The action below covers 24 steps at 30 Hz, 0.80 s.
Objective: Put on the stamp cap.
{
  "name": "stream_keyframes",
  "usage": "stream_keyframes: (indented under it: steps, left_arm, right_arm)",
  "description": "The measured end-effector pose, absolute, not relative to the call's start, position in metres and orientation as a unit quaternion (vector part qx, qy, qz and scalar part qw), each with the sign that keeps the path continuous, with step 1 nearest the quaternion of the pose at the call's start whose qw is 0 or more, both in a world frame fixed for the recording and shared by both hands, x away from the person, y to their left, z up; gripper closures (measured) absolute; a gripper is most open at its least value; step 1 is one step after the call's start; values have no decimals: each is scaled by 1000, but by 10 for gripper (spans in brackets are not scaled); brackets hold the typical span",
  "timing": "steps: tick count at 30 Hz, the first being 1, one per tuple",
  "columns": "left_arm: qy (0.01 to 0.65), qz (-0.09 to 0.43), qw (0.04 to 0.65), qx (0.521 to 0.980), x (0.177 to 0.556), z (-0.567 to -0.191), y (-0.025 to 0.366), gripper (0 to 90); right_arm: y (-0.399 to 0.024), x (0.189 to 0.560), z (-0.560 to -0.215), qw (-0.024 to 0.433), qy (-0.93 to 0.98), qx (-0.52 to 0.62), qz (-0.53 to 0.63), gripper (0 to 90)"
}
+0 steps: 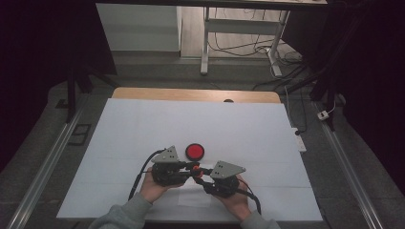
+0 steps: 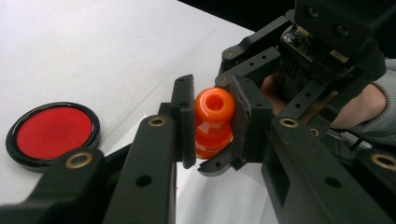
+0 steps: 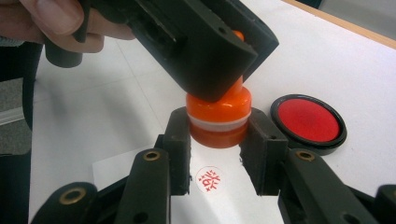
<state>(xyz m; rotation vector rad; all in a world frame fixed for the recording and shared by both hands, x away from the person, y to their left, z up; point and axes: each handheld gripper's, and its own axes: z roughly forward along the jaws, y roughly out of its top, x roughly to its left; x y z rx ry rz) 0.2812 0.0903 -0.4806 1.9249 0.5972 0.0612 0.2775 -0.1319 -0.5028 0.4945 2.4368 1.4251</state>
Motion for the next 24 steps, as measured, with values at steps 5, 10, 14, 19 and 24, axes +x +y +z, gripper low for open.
stream_keyframes:
  steps: [5, 10, 14, 19, 24]
  left_arm:
    - [254, 23, 532, 807, 282, -483, 91, 720]
    - [254, 23, 533, 807, 282, -484, 90, 721]
    - [255, 18, 537, 804, 283, -485, 91, 722]
    - [254, 14, 541, 801, 283, -485, 92, 724]
    - [255, 12, 539, 803, 283, -485, 92, 726]
  right_arm:
    - [-132, 278, -502, 135, 841, 173, 495, 638]
    - [-132, 278, -503, 135, 841, 174, 494, 638]
    - [-132, 278, -503, 131, 840, 178, 496, 640]
    - [-133, 277, -501, 130, 837, 181, 500, 642]
    - [-132, 277, -501, 127, 839, 180, 497, 644]
